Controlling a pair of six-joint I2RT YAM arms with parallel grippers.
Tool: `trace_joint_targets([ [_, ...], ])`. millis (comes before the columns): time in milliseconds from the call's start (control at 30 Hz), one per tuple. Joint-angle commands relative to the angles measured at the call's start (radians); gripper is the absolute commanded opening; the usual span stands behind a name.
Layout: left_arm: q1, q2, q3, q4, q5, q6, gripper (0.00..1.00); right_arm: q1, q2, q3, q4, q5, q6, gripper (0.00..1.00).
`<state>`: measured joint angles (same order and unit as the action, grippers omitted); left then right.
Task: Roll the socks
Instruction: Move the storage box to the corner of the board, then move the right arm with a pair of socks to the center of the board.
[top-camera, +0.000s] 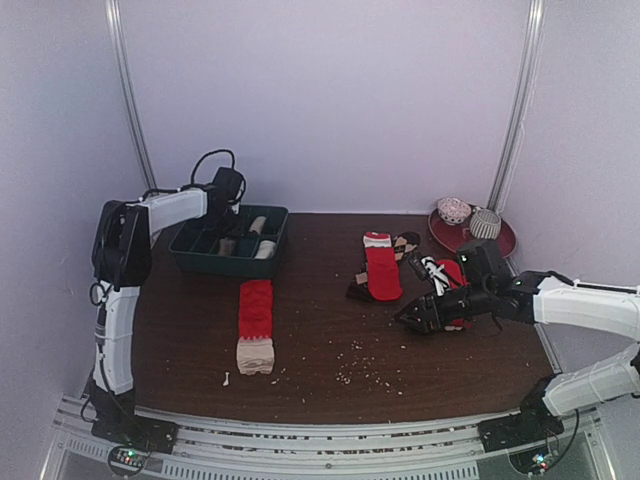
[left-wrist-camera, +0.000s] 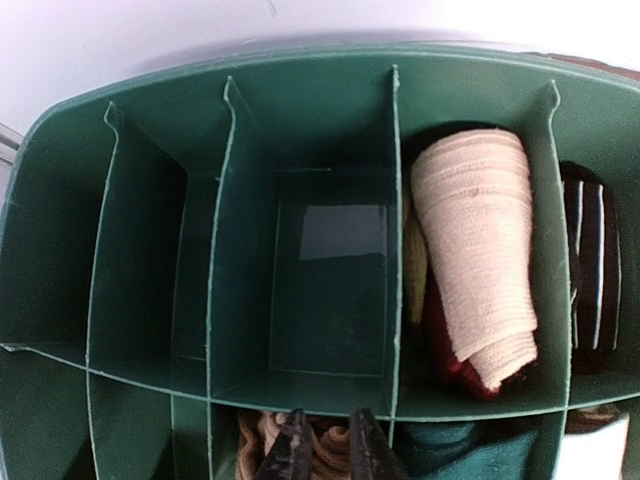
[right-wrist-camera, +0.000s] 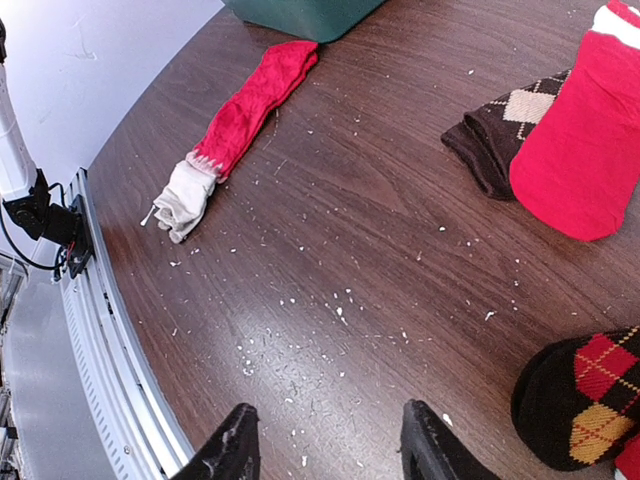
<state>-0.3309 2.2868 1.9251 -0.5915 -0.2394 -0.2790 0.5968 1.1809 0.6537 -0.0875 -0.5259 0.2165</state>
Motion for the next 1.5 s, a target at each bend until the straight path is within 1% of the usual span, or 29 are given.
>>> trace_joint_targets([
  [0,-0.002,0.065,-0.055,-0.097,0.021,0.017,0.14,-0.007,0.01,0.003,-0.004,-0.011,-0.002,0.49],
  [100,-0.002,0.038,-0.127,-0.084,0.028,0.015,0.13,-0.007,0.015,-0.005,0.008,-0.008,-0.003,0.49],
  [300,-0.002,-0.054,-0.258,0.028,0.024,0.005,0.12,-0.007,0.049,0.002,0.022,-0.017,-0.013,0.49],
  [367,0.0,-0.046,-0.248,0.033,0.026,0.012,0.14,-0.007,0.057,0.006,0.02,-0.021,-0.017,0.48],
  [500,0.001,0.024,-0.134,-0.024,0.032,0.017,0.15,-0.007,0.059,0.008,0.021,-0.024,-0.015,0.48],
  [600,0.0,0.006,-0.116,0.002,0.039,0.017,0.13,-0.007,0.05,0.002,0.023,-0.023,-0.011,0.48],
  [667,0.0,-0.058,-0.144,0.068,0.038,0.024,0.18,-0.007,0.043,0.001,0.023,-0.025,-0.01,0.48],
  [767,0.001,-0.162,-0.166,0.154,0.032,0.04,0.31,-0.007,0.034,0.006,0.025,-0.026,-0.005,0.48],
  [933,0.0,-0.254,-0.11,0.173,0.071,0.078,0.45,-0.007,0.021,0.04,0.021,-0.021,0.006,0.5],
  [1100,0.0,-0.315,-0.105,0.161,0.083,0.083,0.5,-0.007,0.011,0.078,-0.016,0.002,0.009,0.51],
  [1167,-0.004,-0.361,-0.153,0.184,0.085,0.082,0.53,-0.007,0.002,0.095,-0.044,0.032,0.01,0.54],
  [1200,-0.007,-0.392,-0.197,0.202,0.085,0.084,0.57,-0.007,-0.003,0.101,-0.062,0.056,0.01,0.56],
  [1233,-0.011,-0.423,-0.236,0.222,0.084,0.086,0.64,-0.007,-0.009,0.109,-0.081,0.097,0.009,0.62],
  [1267,-0.015,-0.455,-0.275,0.239,0.084,0.088,0.71,-0.007,-0.014,0.116,-0.103,0.136,0.01,0.68],
  [1333,-0.02,-0.522,-0.356,0.28,0.094,0.09,0.87,-0.008,-0.023,0.141,-0.158,0.207,0.007,0.98],
  [1400,-0.021,-0.583,-0.445,0.328,0.119,0.086,0.97,-0.008,-0.026,0.166,-0.214,0.252,-0.001,1.0],
  [1467,-0.021,-0.656,-0.549,0.401,0.155,0.086,0.98,-0.006,-0.026,0.187,-0.242,0.259,-0.009,1.0],
])
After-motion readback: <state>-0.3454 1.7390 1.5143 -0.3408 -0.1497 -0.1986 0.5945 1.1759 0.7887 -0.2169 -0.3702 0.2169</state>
